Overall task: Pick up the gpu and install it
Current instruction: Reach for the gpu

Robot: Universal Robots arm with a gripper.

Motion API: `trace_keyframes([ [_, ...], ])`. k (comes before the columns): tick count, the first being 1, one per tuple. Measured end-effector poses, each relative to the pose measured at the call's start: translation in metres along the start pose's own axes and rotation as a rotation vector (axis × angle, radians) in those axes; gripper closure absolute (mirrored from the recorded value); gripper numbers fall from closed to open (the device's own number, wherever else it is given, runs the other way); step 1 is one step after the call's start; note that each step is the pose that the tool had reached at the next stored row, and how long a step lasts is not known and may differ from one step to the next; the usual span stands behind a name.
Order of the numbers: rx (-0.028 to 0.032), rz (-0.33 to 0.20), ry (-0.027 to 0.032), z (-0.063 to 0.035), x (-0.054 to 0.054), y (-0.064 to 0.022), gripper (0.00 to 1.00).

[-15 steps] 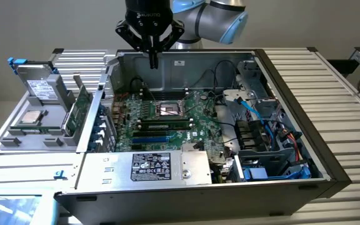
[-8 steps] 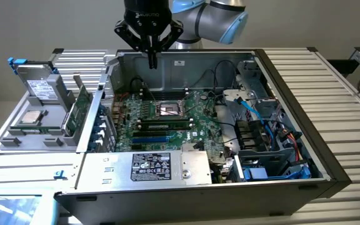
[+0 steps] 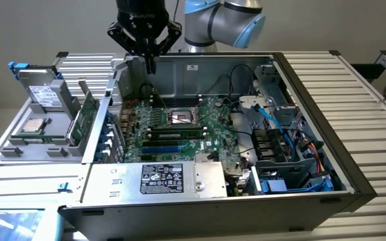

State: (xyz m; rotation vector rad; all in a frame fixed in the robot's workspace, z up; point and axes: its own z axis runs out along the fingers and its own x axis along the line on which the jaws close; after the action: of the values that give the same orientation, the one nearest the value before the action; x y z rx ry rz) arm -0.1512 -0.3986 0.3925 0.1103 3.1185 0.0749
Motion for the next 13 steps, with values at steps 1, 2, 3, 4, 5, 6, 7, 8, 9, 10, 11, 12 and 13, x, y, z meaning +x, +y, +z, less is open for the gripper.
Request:
trace_keyframes([
  [1, -0.0001, 0.0, 0.0, 0.0, 0.004, -0.0002, 0.88],
  [2, -0.0001, -0.001, 0.0002, 0.0001, 0.008, -0.0005, 0.88],
  [3, 0.0, -0.001, 0.0007, 0.0002, 0.013, -0.0008, 0.88],
  [4, 0.0001, -0.001, 0.0016, 0.0004, 0.017, -0.0011, 0.88],
  [5, 0.0001, -0.001, 0.0025, 0.0007, 0.021, -0.0013, 0.88],
  [6, 0.0001, -0.002, 0.0034, 0.0009, 0.026, -0.0016, 0.88],
  [7, 0.0002, -0.001, 0.0042, 0.0011, 0.03, -0.0018, 0.88],
  [8, 0.0003, -0.002, 0.0051, 0.0013, 0.035, -0.002, 0.88],
  [9, 0.0003, -0.002, 0.0059, 0.0015, 0.039, -0.0021, 0.88],
  [10, 0.0004, -0.002, 0.006, 0.0016, 0.043, -0.0022, 0.88],
  [11, 0.0003, -0.002, 0.006, 0.0019, 0.048, -0.0022, 0.88],
  [12, 0.0003, -0.002, 0.006, 0.0023, 0.053, -0.0021, 0.88],
  [13, 0.0004, -0.002, 0.006, 0.0028, 0.057, -0.002, 0.88],
])
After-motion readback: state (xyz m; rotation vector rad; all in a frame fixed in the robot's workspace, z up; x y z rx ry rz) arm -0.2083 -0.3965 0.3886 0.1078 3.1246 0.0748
